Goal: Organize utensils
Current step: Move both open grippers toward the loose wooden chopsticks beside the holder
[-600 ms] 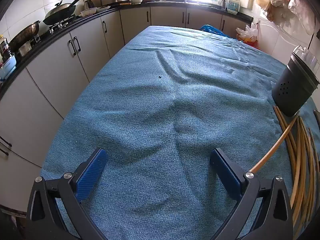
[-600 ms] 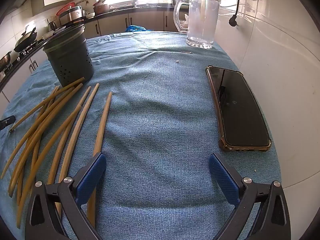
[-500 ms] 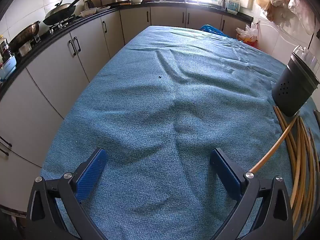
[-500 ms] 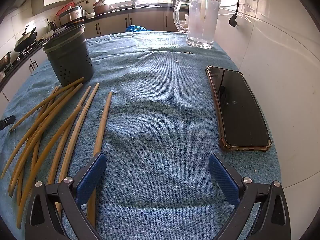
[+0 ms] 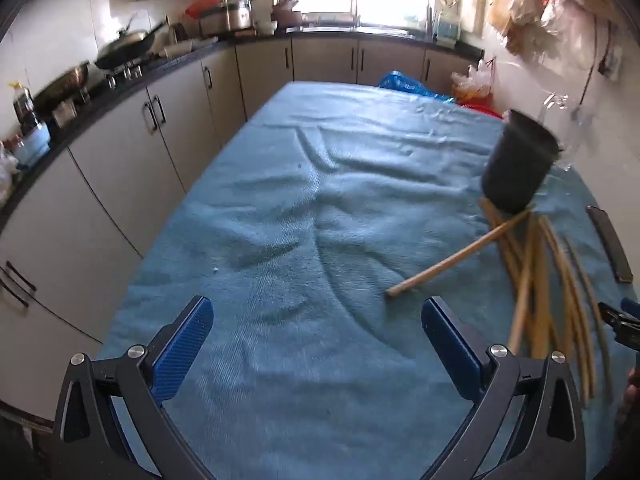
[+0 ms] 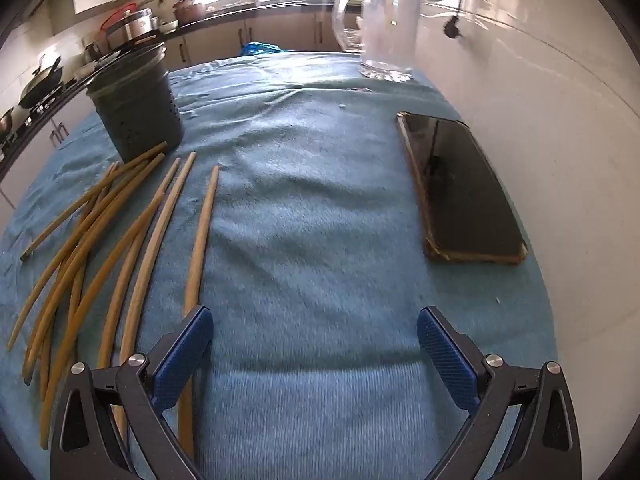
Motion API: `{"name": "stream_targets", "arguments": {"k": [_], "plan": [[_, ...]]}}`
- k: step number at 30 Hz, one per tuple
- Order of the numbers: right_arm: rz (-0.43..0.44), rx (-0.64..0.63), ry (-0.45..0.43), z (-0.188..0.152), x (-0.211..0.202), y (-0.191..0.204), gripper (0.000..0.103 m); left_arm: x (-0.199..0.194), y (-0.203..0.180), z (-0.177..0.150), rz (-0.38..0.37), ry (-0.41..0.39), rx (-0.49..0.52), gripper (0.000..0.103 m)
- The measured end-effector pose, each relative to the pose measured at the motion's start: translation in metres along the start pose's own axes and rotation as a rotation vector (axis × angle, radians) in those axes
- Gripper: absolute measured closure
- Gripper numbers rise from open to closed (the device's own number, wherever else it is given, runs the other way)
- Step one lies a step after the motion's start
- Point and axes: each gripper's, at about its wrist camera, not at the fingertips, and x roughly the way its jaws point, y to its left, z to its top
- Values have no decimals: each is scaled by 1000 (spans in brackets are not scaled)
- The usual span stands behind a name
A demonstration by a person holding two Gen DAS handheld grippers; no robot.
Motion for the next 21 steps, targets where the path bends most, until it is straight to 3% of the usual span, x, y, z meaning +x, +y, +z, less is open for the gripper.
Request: {"name": "stream_targets", "arguments": {"k": [3, 9, 21], "plan": [[6, 44, -20, -8, -14, -6, 1, -28, -13, -2, 12, -57, 33, 0], [3, 87, -159, -18, -65, -4, 1, -79, -26, -7, 5, -171, 48, 0], [-34, 65, -423, -35, -157, 30, 1, -146, -42, -18, -2, -295, 106, 0]]}}
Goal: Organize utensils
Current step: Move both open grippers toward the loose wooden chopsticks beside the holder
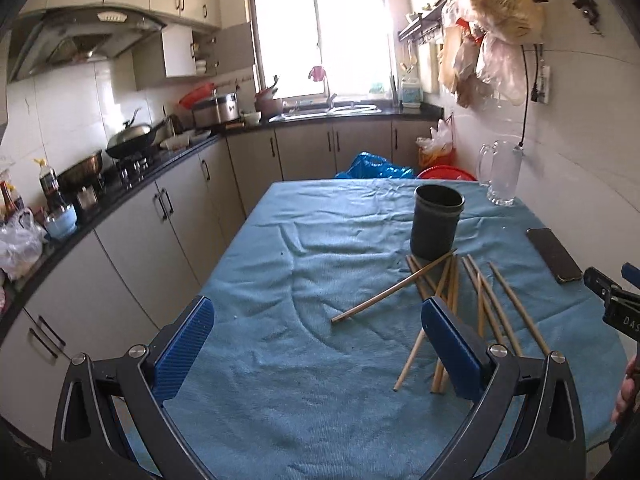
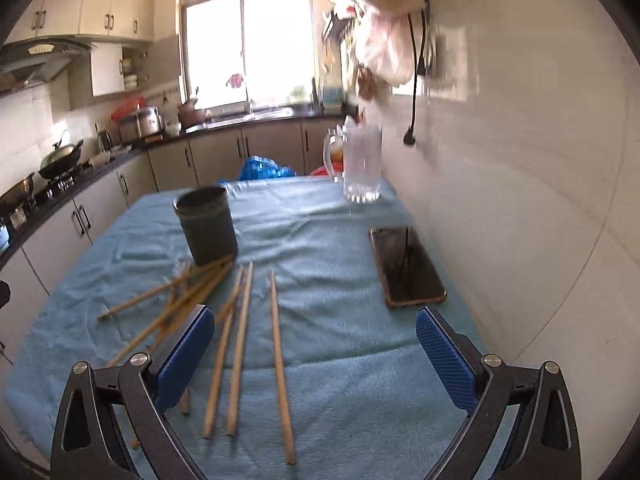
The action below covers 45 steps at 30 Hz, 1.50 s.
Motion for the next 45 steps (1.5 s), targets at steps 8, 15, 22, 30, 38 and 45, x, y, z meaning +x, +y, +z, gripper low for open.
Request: {"name": "stream_targets", "arguments": {"k": [8, 15, 22, 30, 38, 45], "plan": [[16, -12, -94, 7, -38, 11, 1, -26, -7, 2, -15, -57, 8, 0], [12, -26, -152, 7, -60, 16, 1, -42, -8, -2, -32, -91, 21, 0], [-8, -37, -197, 5, -82, 21, 1, -54, -5, -5, -43, -115, 21, 0], [-41, -29, -249, 7, -100, 24, 0, -60, 1, -10, -61, -107, 7, 0], [-100, -29, -276, 5, -102, 26, 0, -57, 2, -14, -66, -88, 9, 0], [-114, -46, -244, 3, -87, 28, 0, -43, 1, -12, -71, -51, 11, 0]]}}
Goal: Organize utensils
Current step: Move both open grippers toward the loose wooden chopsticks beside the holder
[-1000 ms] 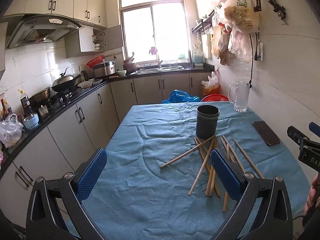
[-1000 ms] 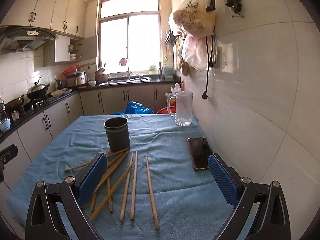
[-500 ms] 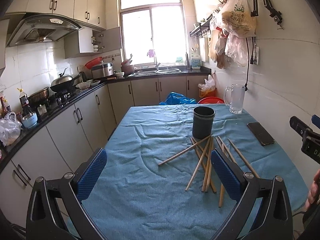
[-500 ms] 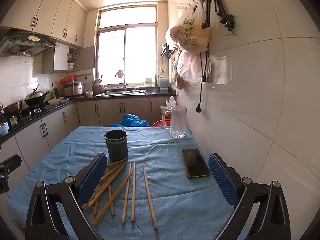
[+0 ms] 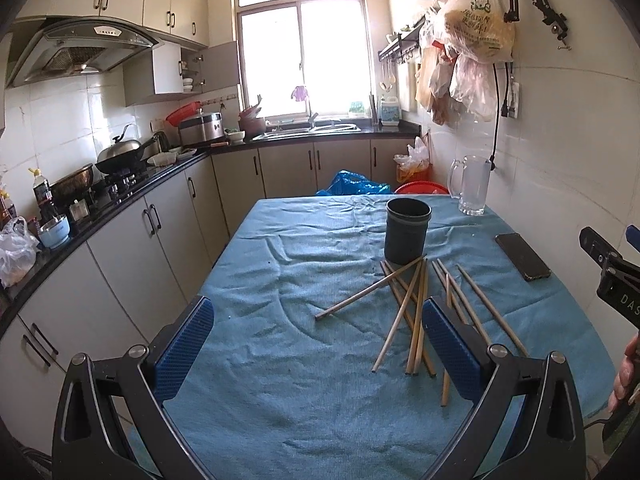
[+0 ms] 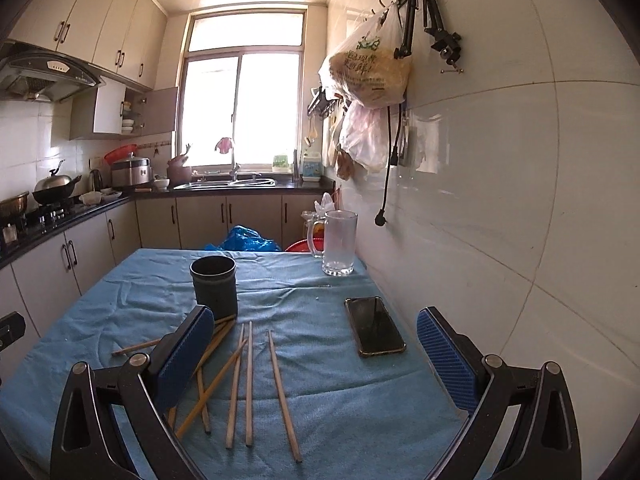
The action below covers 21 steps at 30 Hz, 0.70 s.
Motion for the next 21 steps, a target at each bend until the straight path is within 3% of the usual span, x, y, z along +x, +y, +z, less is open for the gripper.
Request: {"name": "stream_targets", "arguments": {"k": [12, 18, 21], "plan": [[19, -17, 98, -15, 42, 4, 0, 47, -4, -3, -8, 104, 23, 0], [61, -23, 191, -23, 74, 4, 0, 86, -3, 7, -61, 171, 71, 0], [102, -12, 254, -24, 98, -2, 0, 115, -5, 18, -133, 222, 96, 0]]}}
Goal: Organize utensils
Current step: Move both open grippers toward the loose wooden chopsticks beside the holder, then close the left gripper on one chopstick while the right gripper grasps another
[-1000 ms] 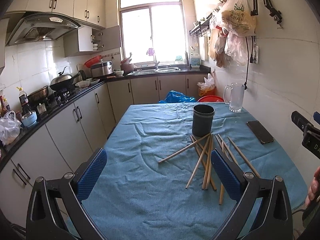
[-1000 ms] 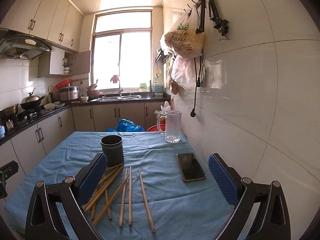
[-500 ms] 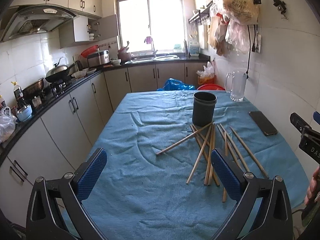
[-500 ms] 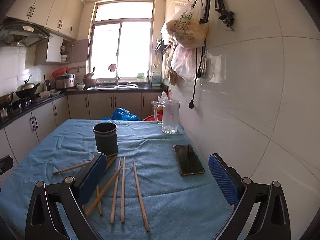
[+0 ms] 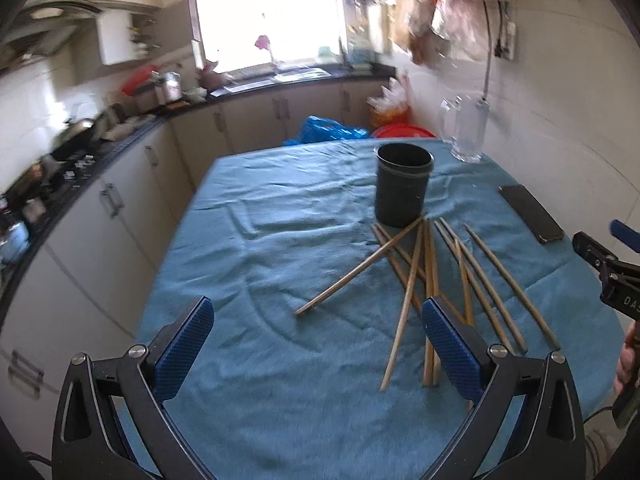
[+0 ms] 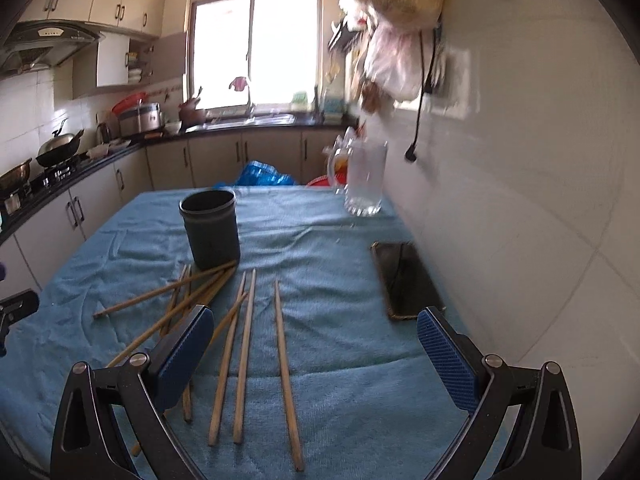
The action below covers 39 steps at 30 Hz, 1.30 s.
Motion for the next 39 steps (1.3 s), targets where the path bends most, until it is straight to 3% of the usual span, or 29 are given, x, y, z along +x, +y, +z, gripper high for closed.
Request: {"name": "stream_targets", "arguments": {"k": [4, 7, 12, 18, 21, 22, 27, 28, 35, 39], "plan": [[56, -4, 100, 7, 37, -7, 0, 42, -2, 24, -97, 81, 21, 2], [108, -18, 190, 8, 68, -8, 3, 70, -15, 36, -151, 120, 92, 12], [168, -33, 343, 4, 116, -6, 25, 127, -35, 49, -234, 240, 214, 26], [203, -42, 431, 2, 153, 1, 38, 168, -41, 44, -249, 340, 303, 42], [213, -53, 461, 1, 165, 7, 48, 178, -44, 37, -266, 399, 306, 72], [213, -56, 470, 1, 169, 9, 52, 181, -43, 34, -262, 418, 295, 89], [208, -56, 503, 1, 181, 14, 90, 171, -27, 24, -317, 474, 119, 90], [211, -46, 509, 2, 182, 14, 92, 168, -24, 21, -323, 483, 92, 90], [208, -7, 544, 1, 181, 6, 91, 148, -5, 0, -287, 526, -6, 88], [202, -9, 548, 5, 186, 9, 75, 150, -9, 12, -228, 491, 47, 75]]}}
